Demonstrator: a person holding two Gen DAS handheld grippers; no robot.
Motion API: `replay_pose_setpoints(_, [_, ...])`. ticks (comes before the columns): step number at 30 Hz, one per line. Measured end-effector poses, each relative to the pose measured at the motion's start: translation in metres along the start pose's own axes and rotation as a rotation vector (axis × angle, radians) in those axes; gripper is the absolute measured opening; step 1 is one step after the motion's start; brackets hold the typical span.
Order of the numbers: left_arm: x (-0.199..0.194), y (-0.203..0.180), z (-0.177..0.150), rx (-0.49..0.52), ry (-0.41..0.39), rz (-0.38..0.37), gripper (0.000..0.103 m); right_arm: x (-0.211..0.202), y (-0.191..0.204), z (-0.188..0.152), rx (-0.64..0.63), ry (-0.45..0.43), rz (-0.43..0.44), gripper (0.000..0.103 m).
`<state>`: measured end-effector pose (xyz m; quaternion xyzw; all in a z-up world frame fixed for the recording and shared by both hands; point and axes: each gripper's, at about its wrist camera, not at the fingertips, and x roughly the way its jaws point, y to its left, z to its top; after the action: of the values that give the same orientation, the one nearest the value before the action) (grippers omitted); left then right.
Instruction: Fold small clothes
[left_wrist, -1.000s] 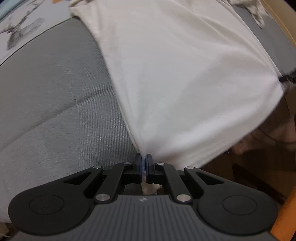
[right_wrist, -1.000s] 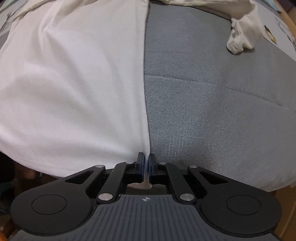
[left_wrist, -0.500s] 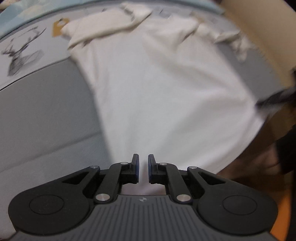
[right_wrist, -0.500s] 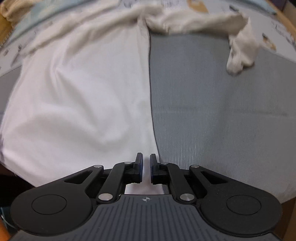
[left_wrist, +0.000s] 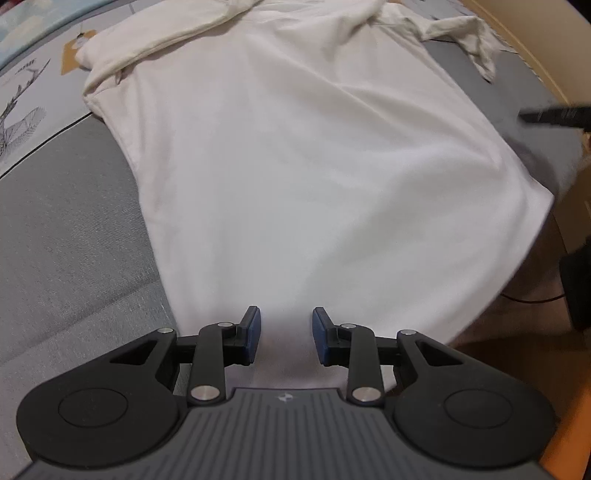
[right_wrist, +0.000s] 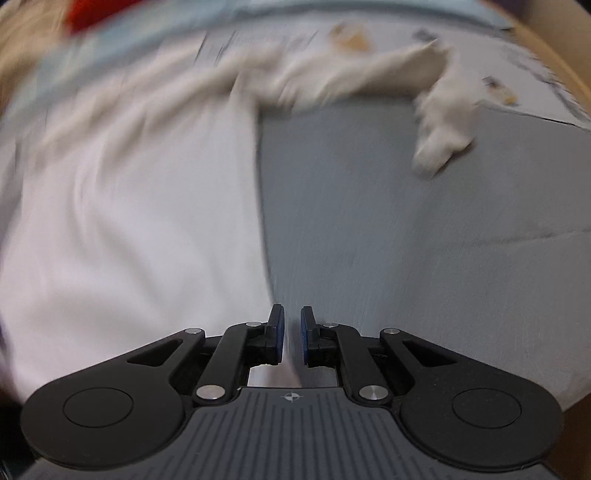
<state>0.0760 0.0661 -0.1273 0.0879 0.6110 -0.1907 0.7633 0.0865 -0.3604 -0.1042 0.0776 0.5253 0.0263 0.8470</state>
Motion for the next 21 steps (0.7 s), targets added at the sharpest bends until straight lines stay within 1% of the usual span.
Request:
replay_pose_setpoints(2, [0.004,-0.001,0.006,0.0,0.0,0.003,0.034,-0.011,-0.016,0.012,0.128,-0.122,0.039,0.009])
replay_pose_setpoints(5, [0.009,-0.001,0.016,0.0,-0.024,0.019,0.034,-0.014,-0.037,0.035,0.273,-0.269,0.075,0.009])
replay_pose_setpoints(8, [0.017,0.007,0.024,-0.028,-0.027,0.037,0.034,-0.014,-0.055,0.053,0.395,-0.371,0.104,0.01])
replay_pose_setpoints(9, [0.018,0.006,0.025,-0.036,-0.025,0.042,0.034,-0.014,-0.062,0.057,0.444,-0.399,0.124,0.013])
replay_pose_setpoints(10, [0.02,0.009,0.027,-0.041,-0.021,0.047,0.034,-0.009,-0.069,0.065,0.487,-0.413,0.142,0.017])
replay_pose_setpoints(11, [0.024,0.009,0.029,-0.043,-0.013,0.053,0.034,-0.002,-0.077,0.072,0.531,-0.424,0.161,0.026])
replay_pose_setpoints(12, [0.029,0.008,0.032,-0.042,-0.007,0.056,0.034,0.005,-0.083,0.08,0.566,-0.434,0.176,0.032])
replay_pose_setpoints(14, [0.034,0.007,0.04,-0.036,-0.003,0.058,0.035,0.016,-0.094,0.093,0.628,-0.455,0.191,0.036])
replay_pose_setpoints(18, [0.038,0.004,0.048,-0.013,0.002,0.063,0.042,0.045,-0.117,0.123,0.748,-0.485,0.213,0.044])
replay_pose_setpoints(19, [0.041,0.002,0.051,-0.006,0.003,0.063,0.045,0.053,-0.123,0.129,0.788,-0.489,0.216,0.045])
replay_pose_setpoints(21, [0.044,-0.001,0.055,0.008,0.006,0.064,0.048,0.068,-0.134,0.139,0.855,-0.479,0.203,0.045])
